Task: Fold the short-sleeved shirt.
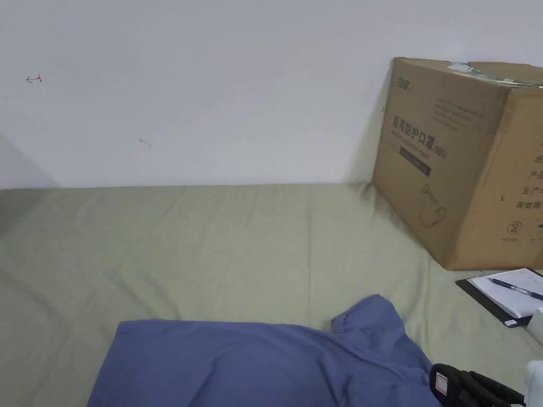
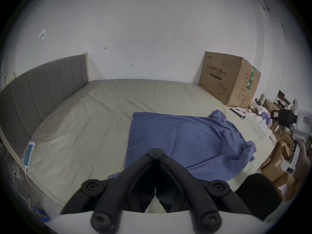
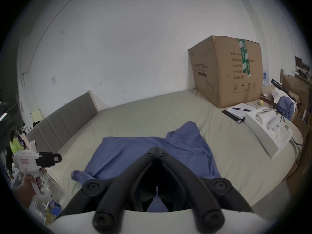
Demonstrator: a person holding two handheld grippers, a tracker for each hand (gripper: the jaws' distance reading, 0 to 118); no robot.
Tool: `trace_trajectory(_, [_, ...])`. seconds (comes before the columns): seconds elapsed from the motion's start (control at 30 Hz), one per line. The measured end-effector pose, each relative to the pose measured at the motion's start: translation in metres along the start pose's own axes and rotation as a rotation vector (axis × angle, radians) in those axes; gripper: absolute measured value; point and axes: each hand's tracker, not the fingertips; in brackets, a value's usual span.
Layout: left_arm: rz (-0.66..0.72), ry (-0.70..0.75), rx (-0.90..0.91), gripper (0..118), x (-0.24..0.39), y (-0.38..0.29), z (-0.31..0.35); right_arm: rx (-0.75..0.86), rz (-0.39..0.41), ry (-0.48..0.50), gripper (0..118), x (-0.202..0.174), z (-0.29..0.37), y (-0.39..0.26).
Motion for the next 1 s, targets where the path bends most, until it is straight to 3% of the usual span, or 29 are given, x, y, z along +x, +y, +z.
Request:
trace_trajectory(0.23, [0.031,-0.049,0.013,0,-0.015,0.112,-0.058,-0.017,-0.016,0.083,0,-0.010,-0.019,0.019])
trace_trajectory(0.37, [0.059,-0.059,-0.267,0,-0.041,0.171,-0.165,-0.030,0.021,0.094,0,-0.013,-0.035,0.026])
trace_trajectory(0.5, [0.072,-0.095,-0.573,0,-0.068,0.181,-0.275,-0.082,0.012,0.107,0,-0.011,-0.062,0.024])
trace_trajectory(0.6, [0.017,0.038,-0.492,5,-0.083,0.181,-0.319,-0.121,-0.020,0.112,0,-0.005,-0.083,0.019])
trace_trajectory(0.63, [0.032,0.014,-0.492,23,-0.089,0.181,-0.331,-0.134,-0.024,0.114,0,-0.003,-0.091,0.016])
trace_trajectory(0.7, [0.046,-0.004,-0.527,91,-0.097,0.176,-0.353,-0.150,-0.031,0.108,0,-0.001,-0.102,0.015])
trace_trajectory(0.73, [0.041,-0.006,-0.535,118,-0.094,0.172,-0.357,-0.159,-0.036,0.105,0,0.000,-0.108,0.012])
trace_trajectory(0.93, [-0.067,0.022,-0.632,113,-0.090,0.134,-0.389,-0.200,-0.061,0.094,0,0.003,-0.135,0.002])
trace_trajectory(0.97, [-0.076,0.026,-0.653,108,-0.091,0.129,-0.392,-0.203,-0.062,0.097,0,0.004,-0.136,0.002])
trace_trajectory(1.0, [-0.084,0.022,-0.641,93,-0.096,0.130,-0.404,-0.206,-0.063,0.100,0,0.003,-0.138,0.002])
